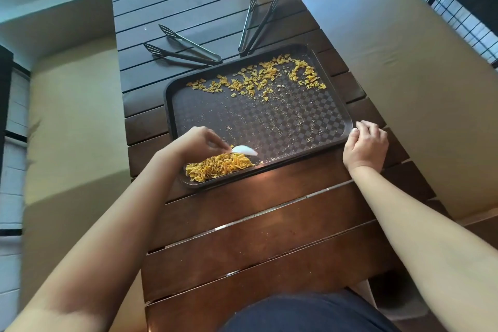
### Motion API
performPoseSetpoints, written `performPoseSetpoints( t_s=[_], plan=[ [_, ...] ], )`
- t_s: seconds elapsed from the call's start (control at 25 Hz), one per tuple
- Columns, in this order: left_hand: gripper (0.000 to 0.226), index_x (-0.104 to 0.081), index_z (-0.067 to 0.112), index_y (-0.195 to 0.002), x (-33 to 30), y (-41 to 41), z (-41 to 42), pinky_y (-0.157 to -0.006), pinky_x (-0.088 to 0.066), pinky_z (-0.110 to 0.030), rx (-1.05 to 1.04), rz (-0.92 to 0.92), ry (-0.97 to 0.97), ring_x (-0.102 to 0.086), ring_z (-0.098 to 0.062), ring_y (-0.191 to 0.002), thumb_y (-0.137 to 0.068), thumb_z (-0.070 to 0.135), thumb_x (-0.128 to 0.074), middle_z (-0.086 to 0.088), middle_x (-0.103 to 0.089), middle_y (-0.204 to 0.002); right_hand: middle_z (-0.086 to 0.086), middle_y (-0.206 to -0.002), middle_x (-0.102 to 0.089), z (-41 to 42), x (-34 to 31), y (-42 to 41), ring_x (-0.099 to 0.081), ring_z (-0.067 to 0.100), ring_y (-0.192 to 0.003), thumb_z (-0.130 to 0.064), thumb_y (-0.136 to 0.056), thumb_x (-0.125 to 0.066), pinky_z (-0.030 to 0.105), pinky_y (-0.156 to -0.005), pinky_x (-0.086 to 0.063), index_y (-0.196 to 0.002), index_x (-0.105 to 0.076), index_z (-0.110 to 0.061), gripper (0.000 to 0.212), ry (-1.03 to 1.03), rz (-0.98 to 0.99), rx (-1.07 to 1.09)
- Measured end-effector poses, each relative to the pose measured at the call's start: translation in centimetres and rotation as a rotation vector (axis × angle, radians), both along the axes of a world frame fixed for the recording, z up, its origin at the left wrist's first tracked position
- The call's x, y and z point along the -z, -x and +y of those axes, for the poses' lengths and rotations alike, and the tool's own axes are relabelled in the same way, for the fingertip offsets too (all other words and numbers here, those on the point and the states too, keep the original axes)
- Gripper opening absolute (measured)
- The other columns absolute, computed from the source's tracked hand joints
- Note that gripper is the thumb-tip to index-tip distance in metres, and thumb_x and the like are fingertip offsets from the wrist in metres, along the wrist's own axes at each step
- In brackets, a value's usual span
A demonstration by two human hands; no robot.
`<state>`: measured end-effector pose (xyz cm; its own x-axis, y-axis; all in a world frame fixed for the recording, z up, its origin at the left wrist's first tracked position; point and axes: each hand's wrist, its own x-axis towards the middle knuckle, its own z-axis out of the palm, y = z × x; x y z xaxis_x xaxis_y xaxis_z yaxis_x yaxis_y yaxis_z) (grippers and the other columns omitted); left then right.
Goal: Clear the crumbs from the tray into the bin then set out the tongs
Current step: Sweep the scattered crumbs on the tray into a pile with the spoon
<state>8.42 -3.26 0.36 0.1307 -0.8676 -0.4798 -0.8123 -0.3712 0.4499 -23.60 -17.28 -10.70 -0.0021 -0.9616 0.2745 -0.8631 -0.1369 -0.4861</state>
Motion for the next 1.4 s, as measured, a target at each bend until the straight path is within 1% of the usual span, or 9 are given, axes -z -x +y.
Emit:
performPoseSetpoints(
  t_s=[0.12,0.44,0.64,0.92,1.0,1.08,1.16,1.28,1.4],
  plan=[
    [0.019,-0.073,0.026,-0.103,0.8,1.6,-0.5,-0.073,-0.041,-0.024,-0.02,0.011,0.096,-0.053,-0.01,-0.082,-0.086,0.025,-0.066,0.007,-0.056,-0.087,0.016,-0.113,-0.063,0.1,-0.2,0.0,-0.054,0.042,-0.097,-0.029,-0.087,-0.031,0.043,-0.088,-0.041,-0.105,-0.067,-0.002,0.048,-0.013,-0.002,0.0],
    [0.02,-0.074,0.026,-0.102,0.6,0.4,0.5,-0.078,-0.048,-0.03,0.072,-0.083,-0.016,-0.055,-0.014,-0.084,-0.085,0.034,-0.065,0.005,-0.057,-0.09,0.017,-0.114,-0.063,0.2,-0.4,-0.2,-0.053,0.042,-0.098,-0.026,-0.087,-0.034,0.042,-0.088,-0.04,-0.106,-0.066,-0.001,0.045,-0.04,-0.008,0.013],
    [0.021,-0.071,0.02,-0.107,0.7,0.0,0.6,-0.074,-0.039,-0.023,-0.136,-0.033,0.128,-0.051,-0.01,-0.083,-0.09,0.021,-0.061,0.007,-0.052,-0.088,0.017,-0.113,-0.063,0.3,-0.6,-0.2,-0.053,0.043,-0.097,-0.023,-0.087,-0.037,0.043,-0.088,-0.041,-0.105,-0.067,0.0,0.041,-0.045,-0.006,0.017],
    [0.018,-0.073,0.022,-0.103,0.2,-0.5,1.3,-0.079,-0.046,-0.023,-0.039,-0.043,-0.008,-0.055,-0.01,-0.085,-0.088,0.024,-0.063,0.006,-0.06,-0.094,0.019,-0.112,-0.064,0.5,-0.8,-0.4,-0.055,0.044,-0.094,-0.024,-0.087,-0.035,0.043,-0.086,-0.043,-0.104,-0.067,0.002,0.044,-0.029,-0.015,0.008],
    [0.019,-0.071,0.022,-0.106,0.1,-0.6,1.2,-0.067,-0.045,-0.016,-0.136,0.02,0.026,-0.055,-0.007,-0.074,-0.09,0.021,-0.06,0.005,-0.064,-0.094,0.021,-0.11,-0.064,0.5,-0.8,-0.3,-0.057,0.045,-0.09,-0.023,-0.086,-0.035,0.044,-0.083,-0.044,-0.103,-0.067,0.003,0.044,-0.027,-0.012,0.015],
    [0.026,-0.066,0.019,-0.117,0.4,-0.8,0.6,-0.045,-0.039,-0.01,-0.399,0.132,0.119,-0.047,-0.006,-0.056,-0.094,0.015,-0.053,0.0,-0.065,-0.095,0.023,-0.108,-0.064,0.5,-1.0,-0.4,-0.056,0.045,-0.089,-0.027,-0.085,-0.032,0.046,-0.081,-0.044,-0.102,-0.067,0.004,0.049,-0.024,0.003,0.013],
    [0.036,-0.055,0.017,-0.13,0.7,-1.2,-0.2,-0.036,-0.034,-0.01,-0.633,0.156,0.185,-0.042,-0.007,-0.052,-0.097,0.007,-0.045,-0.008,-0.063,-0.106,0.023,-0.111,-0.061,0.0,-1.8,-0.9,-0.053,0.044,-0.095,-0.034,-0.084,-0.028,0.045,-0.084,-0.041,-0.106,-0.065,0.001,0.055,-0.078,0.033,0.046],
    [0.05,-0.043,0.017,-0.14,0.8,-2.1,-1.3,-0.048,-0.043,-0.015,-0.788,0.07,0.23,-0.056,-0.014,-0.07,-0.094,-0.003,-0.037,-0.013,-0.051,-0.135,0.022,-0.123,-0.052,-1.1,-2.8,-1.9,-0.045,0.041,-0.109,-0.032,-0.093,-0.035,0.043,-0.092,-0.035,-0.119,-0.058,-0.007,0.043,-0.223,0.084,0.153],
    [0.057,-0.036,0.015,-0.144,0.8,-3.0,-2.7,-0.084,-0.049,-0.029,-0.86,0.034,0.226,-0.053,-0.029,-0.117,-0.091,-0.006,-0.036,-0.013,-0.04,-0.145,0.018,-0.13,-0.048,-1.1,-3.1,-2.9,-0.041,0.04,-0.114,-0.023,-0.094,-0.041,0.044,-0.095,-0.032,-0.128,-0.052,-0.012,0.037,-0.271,0.117,0.158]
  ],
)
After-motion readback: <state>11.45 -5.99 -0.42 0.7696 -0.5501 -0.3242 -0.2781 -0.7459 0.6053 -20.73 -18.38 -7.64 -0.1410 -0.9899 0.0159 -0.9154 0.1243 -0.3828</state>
